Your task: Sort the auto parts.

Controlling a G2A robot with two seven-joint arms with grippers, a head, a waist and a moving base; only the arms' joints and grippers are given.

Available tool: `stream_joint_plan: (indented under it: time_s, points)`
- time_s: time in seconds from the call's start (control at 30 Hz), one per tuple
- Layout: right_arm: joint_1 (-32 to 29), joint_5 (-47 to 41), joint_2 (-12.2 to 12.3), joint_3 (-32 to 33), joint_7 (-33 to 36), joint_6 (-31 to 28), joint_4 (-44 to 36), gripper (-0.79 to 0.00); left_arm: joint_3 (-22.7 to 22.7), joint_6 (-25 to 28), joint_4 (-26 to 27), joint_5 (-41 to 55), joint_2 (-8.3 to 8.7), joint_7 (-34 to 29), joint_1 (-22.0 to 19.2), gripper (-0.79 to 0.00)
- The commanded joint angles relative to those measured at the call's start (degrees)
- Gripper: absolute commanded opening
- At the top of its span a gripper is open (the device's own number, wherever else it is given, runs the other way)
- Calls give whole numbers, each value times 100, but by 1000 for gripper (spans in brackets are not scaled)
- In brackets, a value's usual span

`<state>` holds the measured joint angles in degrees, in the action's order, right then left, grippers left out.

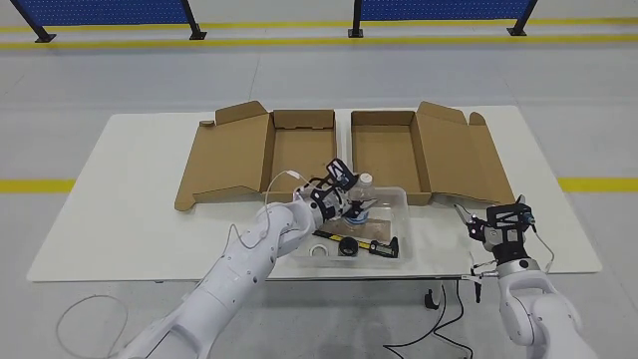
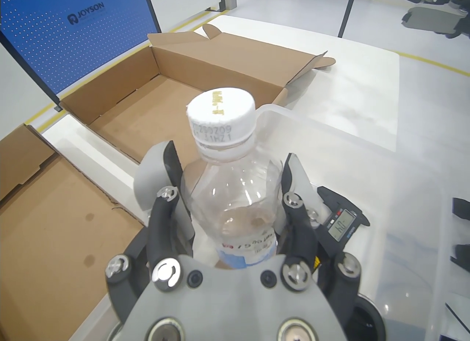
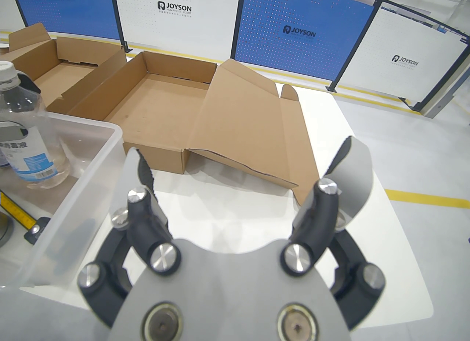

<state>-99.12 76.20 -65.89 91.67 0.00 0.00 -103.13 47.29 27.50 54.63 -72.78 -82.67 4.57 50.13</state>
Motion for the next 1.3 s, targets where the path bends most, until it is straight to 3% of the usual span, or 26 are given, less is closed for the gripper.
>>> stream_joint_plan:
  time_s: [0.0, 0.73, 1.27]
  points:
    - [0, 0, 0, 0, 0, 0, 0, 0, 31, 44, 49, -6, 14, 9, 33, -785]
    - [0, 0, 0, 0, 0, 0, 0, 0, 594, 455, 866, -18, 248, -4, 468, -785]
    - [0, 0, 0, 0, 0, 0, 0, 0, 1586, 782, 2486, 616, 546, -701, 1105, -785]
